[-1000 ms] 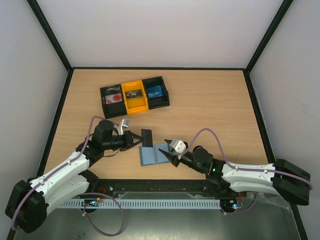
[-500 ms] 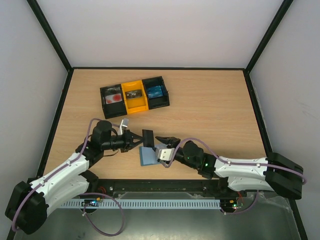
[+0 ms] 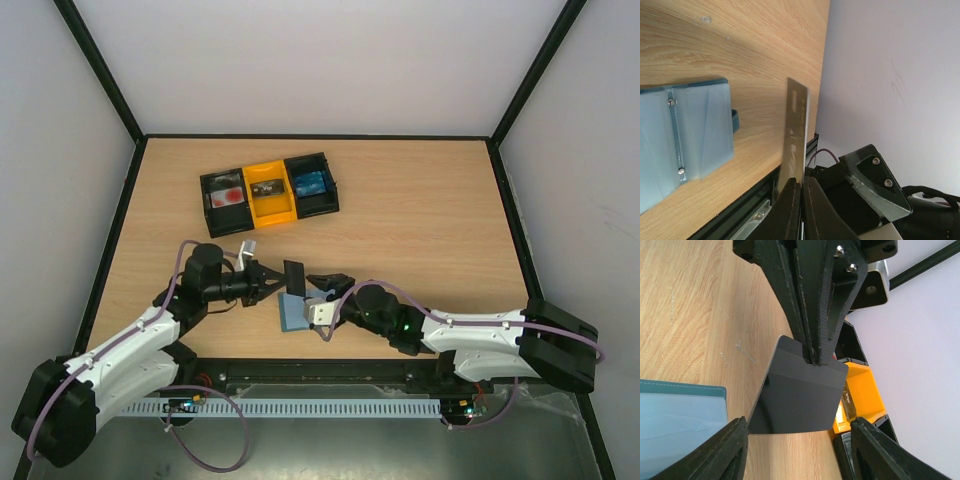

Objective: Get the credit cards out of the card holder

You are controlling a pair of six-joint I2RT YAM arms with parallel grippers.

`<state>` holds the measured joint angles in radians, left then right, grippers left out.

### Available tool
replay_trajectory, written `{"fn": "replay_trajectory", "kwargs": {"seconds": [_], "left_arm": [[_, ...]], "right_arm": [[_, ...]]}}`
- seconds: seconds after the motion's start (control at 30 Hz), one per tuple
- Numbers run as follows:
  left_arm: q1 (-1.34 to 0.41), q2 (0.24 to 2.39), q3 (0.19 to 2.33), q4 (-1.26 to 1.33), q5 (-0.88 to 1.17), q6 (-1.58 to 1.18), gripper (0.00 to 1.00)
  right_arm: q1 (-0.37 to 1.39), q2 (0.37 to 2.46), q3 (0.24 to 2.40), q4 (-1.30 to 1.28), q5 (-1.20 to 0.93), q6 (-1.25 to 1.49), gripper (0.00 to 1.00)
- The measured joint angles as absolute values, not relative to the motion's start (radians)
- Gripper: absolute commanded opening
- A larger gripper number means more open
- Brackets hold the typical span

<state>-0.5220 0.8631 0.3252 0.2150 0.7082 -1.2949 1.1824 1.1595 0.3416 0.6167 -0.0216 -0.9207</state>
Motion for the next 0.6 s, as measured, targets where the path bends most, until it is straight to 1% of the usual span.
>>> {"fn": "replay_trajectory", "kwargs": {"seconds": [0.23,0.33,0.43,0.6], "left_arm": [[-0.52,0.878,0.324,0.236,0.706,-1.294,0.03],[-0.52,0.891,0.32,0.25,0.708,-1.294,0.03],[-0.52,0.899,0.308,0.271,0.713,-1.301,0.03],[-0.52,0.901,0.298,0.296,0.73,-1.317,0.03]], "right_arm": [[1.183,1.159,0.342,0.607,-0.031,-0.935,0.58],[1.183,1.163,0.342,0.605,-0.027,-0.939,0.56],[1.183,1.18,0.344,0.609,-0.014,-0.945,0.49],[1.184,1.205,0.345,0.636,0.015,-0.96,0.33]]}}
